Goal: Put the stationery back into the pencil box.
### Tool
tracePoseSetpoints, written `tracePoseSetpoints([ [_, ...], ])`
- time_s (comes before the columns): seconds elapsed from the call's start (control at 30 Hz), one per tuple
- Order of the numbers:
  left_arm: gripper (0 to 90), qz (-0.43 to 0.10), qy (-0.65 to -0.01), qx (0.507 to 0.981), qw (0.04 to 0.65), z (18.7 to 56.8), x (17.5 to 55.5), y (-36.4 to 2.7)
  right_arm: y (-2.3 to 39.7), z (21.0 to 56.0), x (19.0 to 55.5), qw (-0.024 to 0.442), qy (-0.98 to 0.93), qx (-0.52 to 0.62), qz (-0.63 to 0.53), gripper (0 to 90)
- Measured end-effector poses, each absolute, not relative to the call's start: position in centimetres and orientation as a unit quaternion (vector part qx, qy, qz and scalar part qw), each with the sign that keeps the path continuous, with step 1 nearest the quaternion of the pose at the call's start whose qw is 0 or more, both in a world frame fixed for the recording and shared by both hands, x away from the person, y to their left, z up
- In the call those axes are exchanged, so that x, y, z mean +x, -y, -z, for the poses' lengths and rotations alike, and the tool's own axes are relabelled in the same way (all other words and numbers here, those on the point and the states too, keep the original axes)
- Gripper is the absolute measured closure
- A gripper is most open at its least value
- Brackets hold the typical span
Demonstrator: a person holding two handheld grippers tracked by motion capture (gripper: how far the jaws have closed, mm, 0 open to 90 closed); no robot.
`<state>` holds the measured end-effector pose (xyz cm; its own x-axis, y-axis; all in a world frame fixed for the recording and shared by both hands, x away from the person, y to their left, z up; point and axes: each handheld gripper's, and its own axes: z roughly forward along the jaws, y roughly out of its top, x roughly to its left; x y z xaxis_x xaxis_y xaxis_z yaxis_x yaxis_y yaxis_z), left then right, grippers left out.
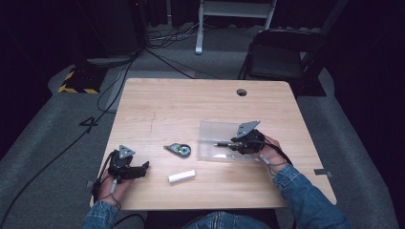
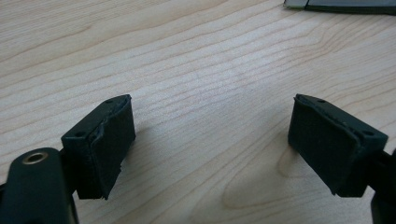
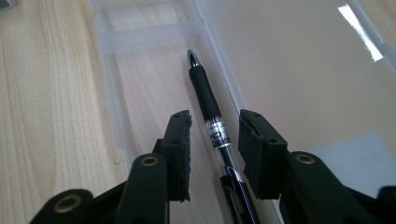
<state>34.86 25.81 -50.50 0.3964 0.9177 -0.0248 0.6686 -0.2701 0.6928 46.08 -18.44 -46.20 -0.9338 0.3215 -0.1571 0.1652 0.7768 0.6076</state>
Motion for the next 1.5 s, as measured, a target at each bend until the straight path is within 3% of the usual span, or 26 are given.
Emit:
tracePoseSetpoints([
  [0.63,15.2,-0.195,-0.513,0.772,0.319,50.5,34.9,-25.8,17.6,44.0,44.7,0.072,-0.912,0.146,-0.375,52.5],
  [1.1,15.1,-0.196,-0.509,0.775,0.319,50.5,34.8,-25.8,13.4,43.2,43.4,0.019,-0.901,0.136,-0.411,47.0],
  [1.5,15.1,-0.194,-0.507,0.777,0.32,50.5,34.7,-25.8,9.4,43.2,44.2,0.012,-0.901,0.14,-0.41,42.6],
])
